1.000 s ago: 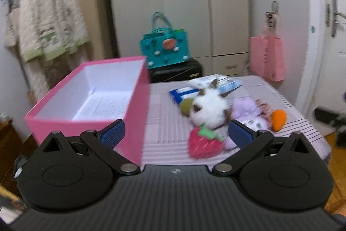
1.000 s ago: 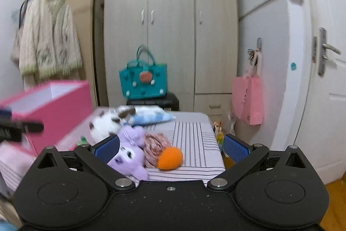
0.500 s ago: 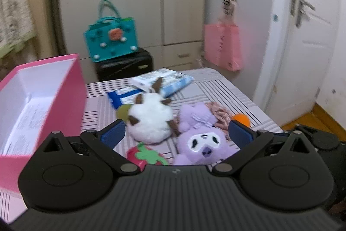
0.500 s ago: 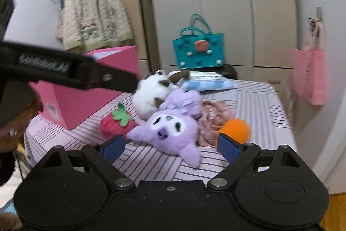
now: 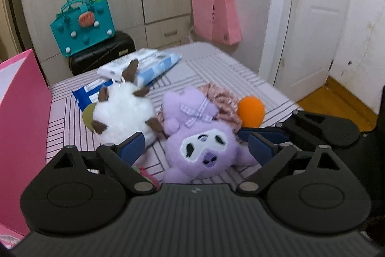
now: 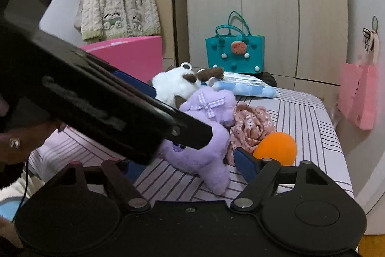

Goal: Organize soft objects
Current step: 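Move both tools to the purple plush doll and close both on it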

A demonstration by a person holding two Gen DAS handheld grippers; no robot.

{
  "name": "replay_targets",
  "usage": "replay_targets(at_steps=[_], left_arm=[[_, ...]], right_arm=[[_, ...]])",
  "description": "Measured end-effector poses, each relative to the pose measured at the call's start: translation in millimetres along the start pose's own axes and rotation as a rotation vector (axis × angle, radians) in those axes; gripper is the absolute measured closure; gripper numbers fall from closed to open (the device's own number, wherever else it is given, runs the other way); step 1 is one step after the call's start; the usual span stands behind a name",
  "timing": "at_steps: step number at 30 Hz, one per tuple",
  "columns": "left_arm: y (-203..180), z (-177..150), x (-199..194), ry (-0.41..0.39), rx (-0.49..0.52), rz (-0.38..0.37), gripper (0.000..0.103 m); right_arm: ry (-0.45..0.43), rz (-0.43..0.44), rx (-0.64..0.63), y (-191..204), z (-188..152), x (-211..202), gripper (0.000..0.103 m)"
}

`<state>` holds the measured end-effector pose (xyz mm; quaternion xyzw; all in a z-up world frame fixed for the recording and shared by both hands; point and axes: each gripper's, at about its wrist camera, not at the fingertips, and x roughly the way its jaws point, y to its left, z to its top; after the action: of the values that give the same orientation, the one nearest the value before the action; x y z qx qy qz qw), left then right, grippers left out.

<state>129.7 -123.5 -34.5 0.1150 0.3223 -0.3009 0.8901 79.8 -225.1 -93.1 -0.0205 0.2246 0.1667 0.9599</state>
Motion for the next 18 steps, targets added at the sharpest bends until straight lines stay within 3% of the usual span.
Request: replay_targets(at_steps=[6, 18], left_arm=[[7.8, -3.9, 15.5, 0.078, -0.039, -0.043, 0.041], [17.3, -4.9, 21.0, 0.090, -0.146, -0.062, 0.047]], right_arm=[[0.018, -0.018, 0.017, -5.5, 0.4, 7.8, 0.044], [0.041, -0.008, 0.069, -8.8, 6.1, 10.7, 0.050]])
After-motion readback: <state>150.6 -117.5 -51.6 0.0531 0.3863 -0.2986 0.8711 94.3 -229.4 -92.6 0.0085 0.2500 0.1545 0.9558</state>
